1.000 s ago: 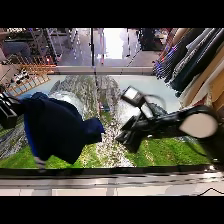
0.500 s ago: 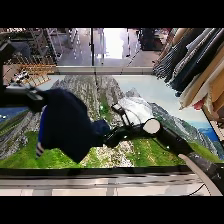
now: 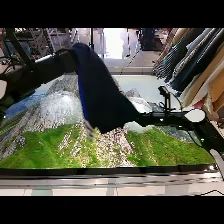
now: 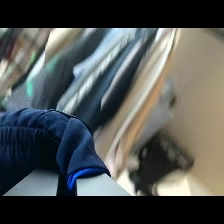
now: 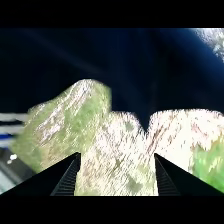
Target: Fold the clothes and pants, and hang the long-sleeved shirts on hangers.
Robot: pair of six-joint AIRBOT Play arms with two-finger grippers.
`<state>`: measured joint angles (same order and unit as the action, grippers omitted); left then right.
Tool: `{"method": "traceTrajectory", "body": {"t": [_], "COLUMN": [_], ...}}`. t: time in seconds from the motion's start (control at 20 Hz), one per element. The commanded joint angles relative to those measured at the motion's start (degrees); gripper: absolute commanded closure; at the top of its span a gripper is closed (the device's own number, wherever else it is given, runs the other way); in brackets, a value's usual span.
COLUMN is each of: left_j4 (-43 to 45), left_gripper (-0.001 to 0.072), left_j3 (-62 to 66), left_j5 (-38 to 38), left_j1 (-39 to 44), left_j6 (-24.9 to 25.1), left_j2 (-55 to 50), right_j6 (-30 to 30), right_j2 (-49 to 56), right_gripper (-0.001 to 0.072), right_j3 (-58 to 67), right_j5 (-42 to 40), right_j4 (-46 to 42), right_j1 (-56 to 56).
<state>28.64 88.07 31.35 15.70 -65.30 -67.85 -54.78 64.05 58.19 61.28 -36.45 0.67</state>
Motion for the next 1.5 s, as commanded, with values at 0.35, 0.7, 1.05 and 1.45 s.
{"method": "traceTrajectory", "body": {"t": [0.35, 0.7, 1.05, 1.45], "left_j4": [9.3, 9.5, 9.5, 9.5], "left_gripper": [0.0693, 0.0693, 0.0693, 0.0692], "left_j3": [-13.6, -13.6, -13.6, -13.6], "left_j5": [8.8, 8.8, 9.8, 15.7], "left_j1": [-1.0, -1.4, -2.3, -7.2], "left_j6": [-13.6, -13.4, -13.3, -13.3], "left_j2": [-13.2, -14.9, -14.9, -14.9], "right_j6": [1.0, -1.7, -13.3, -22.1], "right_j2": [5.1, 22.5, 31.5, 31.5], "right_gripper": [0.0166, 0.0167, 0.0126, 0.0147], "right_j3": [-8.8, 3.0, 13.2, 5.4], "right_j5": [-7.5, -13.4, -4.4, -2.7], "right_j4": [-8.9, -11.8, -19.4, -3.7], "right_j1": [-18.8, -31.8, -35.0, -28.0]}}
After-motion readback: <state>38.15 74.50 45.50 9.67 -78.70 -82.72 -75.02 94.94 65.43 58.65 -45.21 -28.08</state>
